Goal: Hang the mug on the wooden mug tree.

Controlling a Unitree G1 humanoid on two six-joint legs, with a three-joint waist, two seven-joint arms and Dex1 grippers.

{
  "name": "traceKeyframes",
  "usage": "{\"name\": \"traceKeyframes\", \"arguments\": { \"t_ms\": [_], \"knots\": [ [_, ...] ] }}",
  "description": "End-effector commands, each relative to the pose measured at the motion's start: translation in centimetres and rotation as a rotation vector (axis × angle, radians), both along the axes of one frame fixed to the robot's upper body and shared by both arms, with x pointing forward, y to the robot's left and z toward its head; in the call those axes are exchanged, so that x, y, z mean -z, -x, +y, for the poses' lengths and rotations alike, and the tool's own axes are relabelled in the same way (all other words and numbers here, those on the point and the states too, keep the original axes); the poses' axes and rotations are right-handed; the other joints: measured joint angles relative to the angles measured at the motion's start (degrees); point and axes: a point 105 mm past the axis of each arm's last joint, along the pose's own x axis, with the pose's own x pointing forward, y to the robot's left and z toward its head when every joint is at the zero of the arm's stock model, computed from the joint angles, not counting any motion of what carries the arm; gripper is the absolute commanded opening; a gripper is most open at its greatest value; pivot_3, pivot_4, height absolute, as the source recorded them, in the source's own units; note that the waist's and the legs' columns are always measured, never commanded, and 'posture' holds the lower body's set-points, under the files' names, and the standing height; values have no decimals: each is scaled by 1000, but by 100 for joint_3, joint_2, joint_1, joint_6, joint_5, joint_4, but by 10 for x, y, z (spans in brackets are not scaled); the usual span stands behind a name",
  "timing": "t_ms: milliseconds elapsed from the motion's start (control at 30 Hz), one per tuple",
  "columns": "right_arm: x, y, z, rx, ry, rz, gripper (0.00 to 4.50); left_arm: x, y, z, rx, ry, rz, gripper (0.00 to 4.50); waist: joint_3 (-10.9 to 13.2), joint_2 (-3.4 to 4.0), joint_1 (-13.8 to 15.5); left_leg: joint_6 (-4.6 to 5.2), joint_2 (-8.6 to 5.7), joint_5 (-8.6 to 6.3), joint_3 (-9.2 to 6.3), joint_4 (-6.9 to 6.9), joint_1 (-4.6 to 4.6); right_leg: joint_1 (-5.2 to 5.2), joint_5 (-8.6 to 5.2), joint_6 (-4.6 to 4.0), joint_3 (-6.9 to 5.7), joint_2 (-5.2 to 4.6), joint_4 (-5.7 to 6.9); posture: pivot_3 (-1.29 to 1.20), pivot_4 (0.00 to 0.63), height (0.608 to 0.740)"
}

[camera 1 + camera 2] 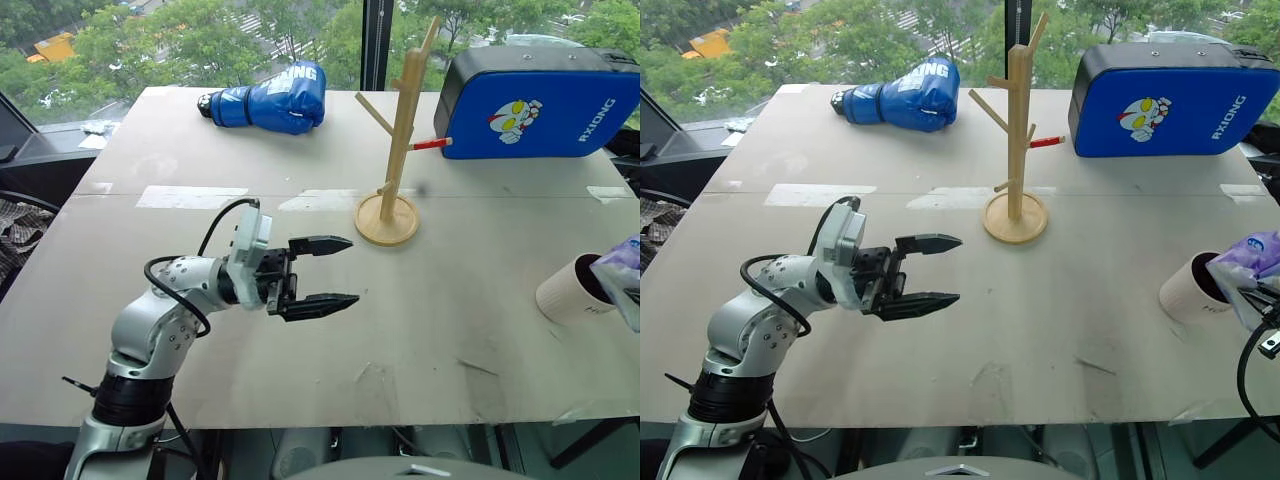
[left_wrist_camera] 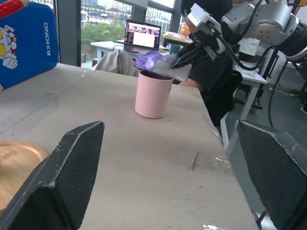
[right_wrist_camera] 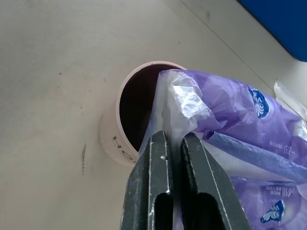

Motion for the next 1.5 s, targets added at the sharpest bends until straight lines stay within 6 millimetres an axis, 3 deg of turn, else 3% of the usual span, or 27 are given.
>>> {"name": "traceKeyframes", "arguments": {
  "t_ms": [33,133,300,467,700,800,900,1000,1133,1267,1500],
  "knots": [
    [-24,0,-8,28,42,-106,63,-8,-2,-1,-5,17,-48,4500,0,0,-6,0,0,0,0,0,0,0,0,0,0,0,0,0,150,731],
    [-33,-4,-20,79,66,-152,63,-9,-4,-1,-11,21,-54,4500,0,0,-18,0,0,0,0,0,0,0,0,0,0,1,0,0,150,731],
    [-42,-15,-56,208,177,-191,63,-10,-6,-1,-29,35,-70,4500,0,0,-28,0,-3,0,3,0,1,0,0,1,1,1,0,0,150,731],
    [-33,-50,-95,328,242,-169,63,-10,-5,-4,-27,43,-60,4500,0,1,-63,0,-4,1,8,2,4,1,1,0,5,2,3,0,150,731],
    [-6,-83,-104,289,189,-76,63,-10,-6,-4,-47,44,-65,4500,7,17,-51,-1,0,2,21,2,8,-1,1,0,12,6,6,0,150,731],
    [4,-85,-102,238,201,-14,792,-10,-4,-4,-50,45,-62,4500,11,24,-26,-1,-1,3,21,2,4,-2,1,1,8,3,5,0,150,731],
    [-7,-72,-104,250,208,-17,2056,-9,-4,-3,-57,45,-59,4500,11,25,-33,-1,-2,3,21,2,2,-1,1,3,4,-1,4,0,150,731],
    [-20,-46,-103,283,167,-22,2056,-9,-5,-2,-62,45,-54,4500,14,42,13,-2,-2,3,17,2,-1,0,1,4,0,-4,4,0,150,731],
    [-20,-20,-96,321,85,-20,2056,-8,-6,-2,-55,46,-52,4500,14,38,-29,-4,-1,2,10,2,6,8,0,6,-2,-1,4,0,150,731],
    [10,18,-74,324,-124,26,2056,-9,-9,-2,-39,55,-39,4500,9,27,-10,-4,3,2,-10,1,6,15,-1,5,-12,0,2,0,150,731],
    [49,15,-66,381,-296,-13,2056,-9,-11,-1,-20,52,-36,4500,9,30,-69,-3,-4,1,3,3,13,14,-1,5,4,-5,2,0,150,731]
  ]
}}
